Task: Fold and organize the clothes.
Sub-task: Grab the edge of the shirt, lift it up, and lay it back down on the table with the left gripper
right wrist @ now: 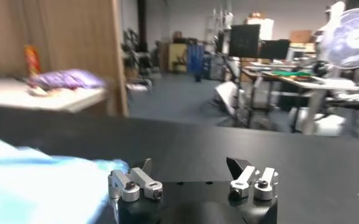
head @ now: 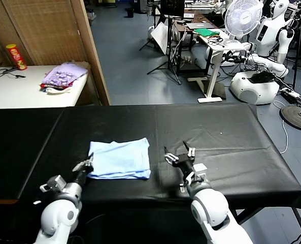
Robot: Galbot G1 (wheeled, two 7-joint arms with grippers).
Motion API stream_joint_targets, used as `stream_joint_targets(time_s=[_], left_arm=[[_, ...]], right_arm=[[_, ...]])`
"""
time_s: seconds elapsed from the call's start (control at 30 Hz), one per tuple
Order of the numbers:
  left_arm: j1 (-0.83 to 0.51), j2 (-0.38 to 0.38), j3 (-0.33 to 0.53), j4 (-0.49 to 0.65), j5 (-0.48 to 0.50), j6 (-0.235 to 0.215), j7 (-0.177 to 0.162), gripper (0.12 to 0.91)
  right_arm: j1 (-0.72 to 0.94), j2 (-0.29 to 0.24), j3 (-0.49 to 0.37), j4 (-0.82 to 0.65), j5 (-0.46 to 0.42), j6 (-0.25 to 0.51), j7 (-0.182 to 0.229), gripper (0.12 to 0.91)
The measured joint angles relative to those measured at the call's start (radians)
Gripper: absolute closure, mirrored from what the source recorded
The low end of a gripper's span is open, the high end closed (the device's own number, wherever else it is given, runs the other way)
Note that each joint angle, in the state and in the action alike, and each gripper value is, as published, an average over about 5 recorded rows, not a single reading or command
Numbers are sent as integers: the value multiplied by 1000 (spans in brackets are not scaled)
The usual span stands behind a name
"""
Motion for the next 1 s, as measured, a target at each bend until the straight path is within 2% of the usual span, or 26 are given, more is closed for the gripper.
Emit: stream_joint_targets(time_s=[0.13, 0.23, 0.4, 0.6, 0.7, 0.77, 1.0], left_arm=[[16, 52, -15, 1, 240, -20, 1, 883], [25, 110, -37, -2, 363, -18, 3, 883], [47, 230, -98, -15, 500, -25, 10, 882], [80, 354, -173, -61, 592, -4, 9, 882], [85, 369, -172, -107, 602, 24, 9, 882], [79, 364, -155, -142, 576, 48, 9, 882], [20, 272, 7, -201, 302, 99, 19, 882]], right_arm=[[-8, 0, 14, 5, -13, -6, 4, 227], [-10, 0, 19, 6, -15, -6, 5, 227], [-4, 0, 19, 1, -16, -8, 4, 227], [1, 4, 14, -3, -16, -9, 0, 227], [-6, 4, 17, -4, -17, -9, -1, 227], [-13, 2, 22, -4, -19, -8, -2, 227], [-41, -13, 53, 9, -21, -8, -10, 227]])
